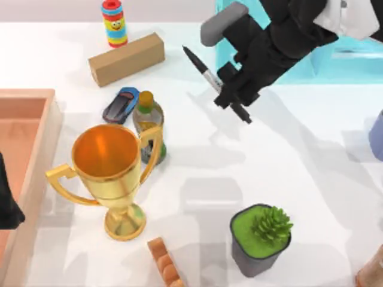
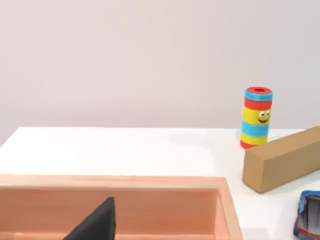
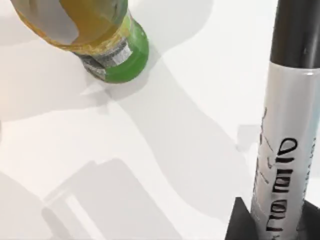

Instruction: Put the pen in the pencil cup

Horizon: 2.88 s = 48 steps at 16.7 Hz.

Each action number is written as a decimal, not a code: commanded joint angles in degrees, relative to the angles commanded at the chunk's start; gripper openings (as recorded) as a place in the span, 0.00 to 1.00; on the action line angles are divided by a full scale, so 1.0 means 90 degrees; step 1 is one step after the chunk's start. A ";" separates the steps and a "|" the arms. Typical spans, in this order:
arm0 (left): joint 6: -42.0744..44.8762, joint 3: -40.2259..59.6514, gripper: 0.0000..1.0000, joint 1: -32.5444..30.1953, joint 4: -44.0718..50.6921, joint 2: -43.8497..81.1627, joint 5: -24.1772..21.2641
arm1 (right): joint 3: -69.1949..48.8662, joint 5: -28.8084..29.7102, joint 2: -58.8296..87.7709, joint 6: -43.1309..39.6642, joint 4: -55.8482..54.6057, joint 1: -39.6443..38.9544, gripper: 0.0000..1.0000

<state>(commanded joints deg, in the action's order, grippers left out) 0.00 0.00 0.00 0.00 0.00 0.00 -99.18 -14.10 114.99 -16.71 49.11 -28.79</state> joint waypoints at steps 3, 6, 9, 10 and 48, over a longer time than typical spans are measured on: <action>0.0000 0.0000 1.00 0.0000 0.0000 0.0000 0.0000 | 0.0562 -0.1306 -0.0104 0.0279 -0.1924 0.0920 0.00; 0.0000 0.0000 1.00 0.0000 0.0000 0.0000 0.0000 | 0.1219 -0.2733 -0.0261 0.0609 -0.4049 0.1863 0.00; 0.0000 0.0000 1.00 0.0000 0.0000 0.0000 0.0000 | 0.1927 -0.4184 -0.0431 0.1004 -0.6234 0.2783 0.00; 0.0000 0.0000 1.00 0.0000 0.0000 0.0000 0.0000 | 0.2172 -0.4640 -0.0454 0.1154 -0.6949 0.3095 0.00; 0.0000 0.0000 1.00 0.0000 0.0000 0.0000 0.0000 | 0.5157 -0.7998 -0.0292 0.3091 -1.3322 0.6396 0.30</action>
<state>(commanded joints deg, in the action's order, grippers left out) 0.00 0.00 0.00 0.00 0.00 0.00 -52.76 -86.09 112.37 11.10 -70.79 28.78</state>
